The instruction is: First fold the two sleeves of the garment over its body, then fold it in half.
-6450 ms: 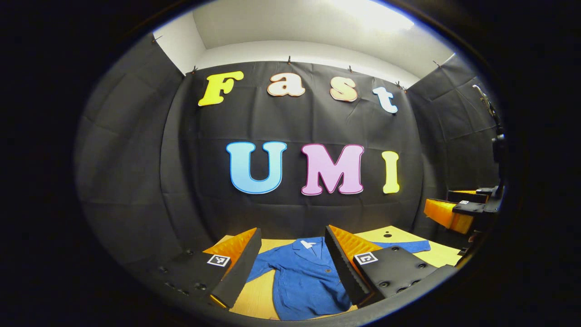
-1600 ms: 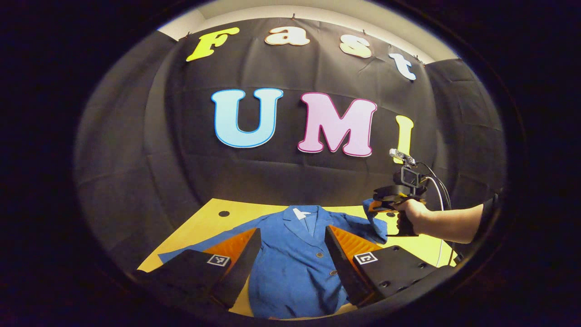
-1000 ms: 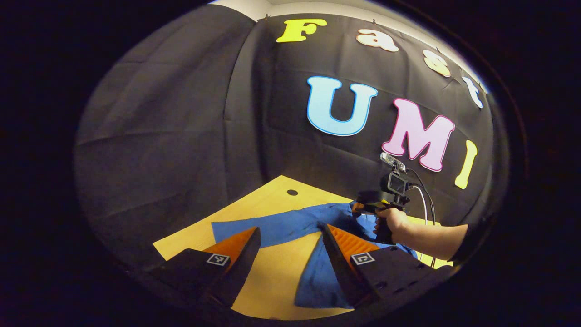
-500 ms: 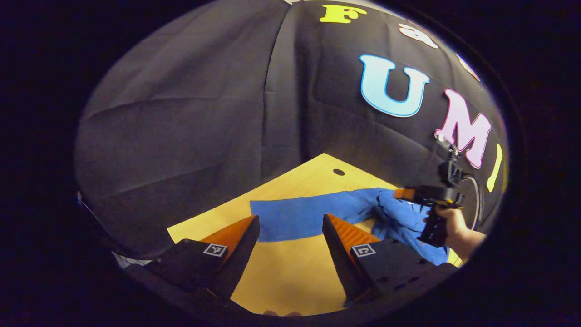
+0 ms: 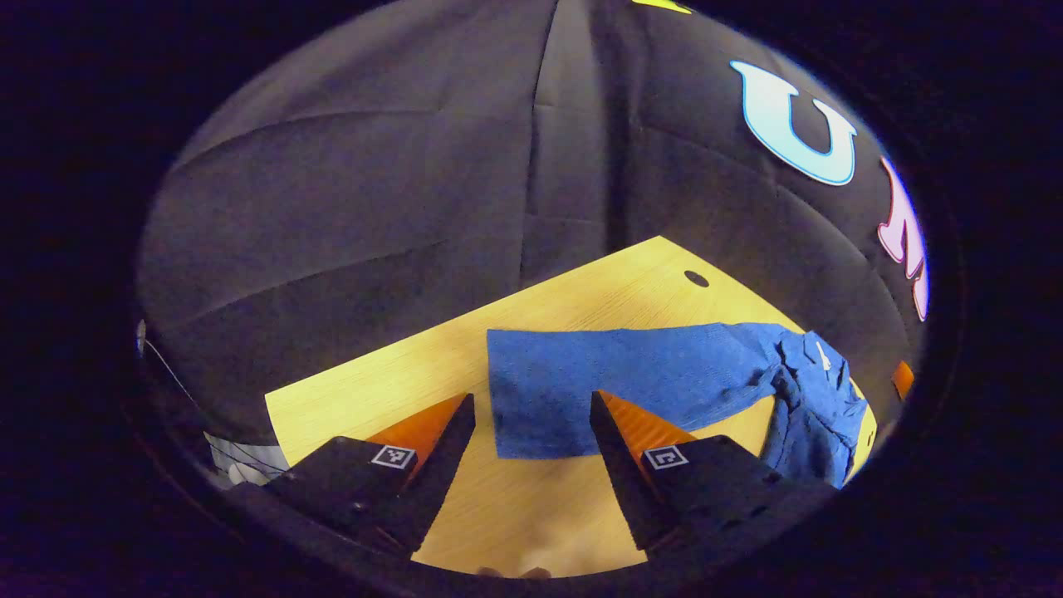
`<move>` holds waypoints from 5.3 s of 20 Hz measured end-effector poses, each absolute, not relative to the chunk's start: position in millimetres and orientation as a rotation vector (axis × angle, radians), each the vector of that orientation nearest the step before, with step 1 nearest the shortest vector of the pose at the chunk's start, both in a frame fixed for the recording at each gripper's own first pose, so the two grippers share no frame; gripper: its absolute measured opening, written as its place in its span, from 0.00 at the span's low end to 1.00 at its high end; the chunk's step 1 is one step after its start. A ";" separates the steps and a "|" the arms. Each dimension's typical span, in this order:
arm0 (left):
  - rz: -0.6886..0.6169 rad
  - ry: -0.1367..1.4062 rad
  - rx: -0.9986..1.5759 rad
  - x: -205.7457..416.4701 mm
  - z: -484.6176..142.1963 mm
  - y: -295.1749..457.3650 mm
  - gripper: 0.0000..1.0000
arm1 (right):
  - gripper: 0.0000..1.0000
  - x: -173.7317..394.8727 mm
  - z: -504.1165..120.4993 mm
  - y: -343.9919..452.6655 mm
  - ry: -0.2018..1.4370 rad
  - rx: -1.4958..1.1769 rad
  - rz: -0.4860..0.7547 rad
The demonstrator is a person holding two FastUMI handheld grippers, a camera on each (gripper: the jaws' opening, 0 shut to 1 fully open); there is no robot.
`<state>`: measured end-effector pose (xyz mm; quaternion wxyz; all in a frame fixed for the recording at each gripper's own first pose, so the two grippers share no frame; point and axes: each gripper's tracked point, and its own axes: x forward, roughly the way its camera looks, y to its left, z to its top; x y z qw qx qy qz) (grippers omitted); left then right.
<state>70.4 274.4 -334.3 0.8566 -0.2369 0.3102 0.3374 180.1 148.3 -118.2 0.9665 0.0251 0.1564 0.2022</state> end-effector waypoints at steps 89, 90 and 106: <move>-0.005 0.943 -0.291 32.0 -322.5 -20.0 0.00 | 0.01 -1.6 -283.6 -95.9 0.880 0.134 -0.047; -0.018 0.948 -0.304 34.8 -323.8 -22.5 0.00 | 0.01 -2.4 -283.3 -99.1 0.887 0.148 -0.053; -0.067 0.579 -0.373 215.5 -172.2 -15.3 0.00 | 0.00 202.0 -142.8 -85.1 0.492 0.112 0.033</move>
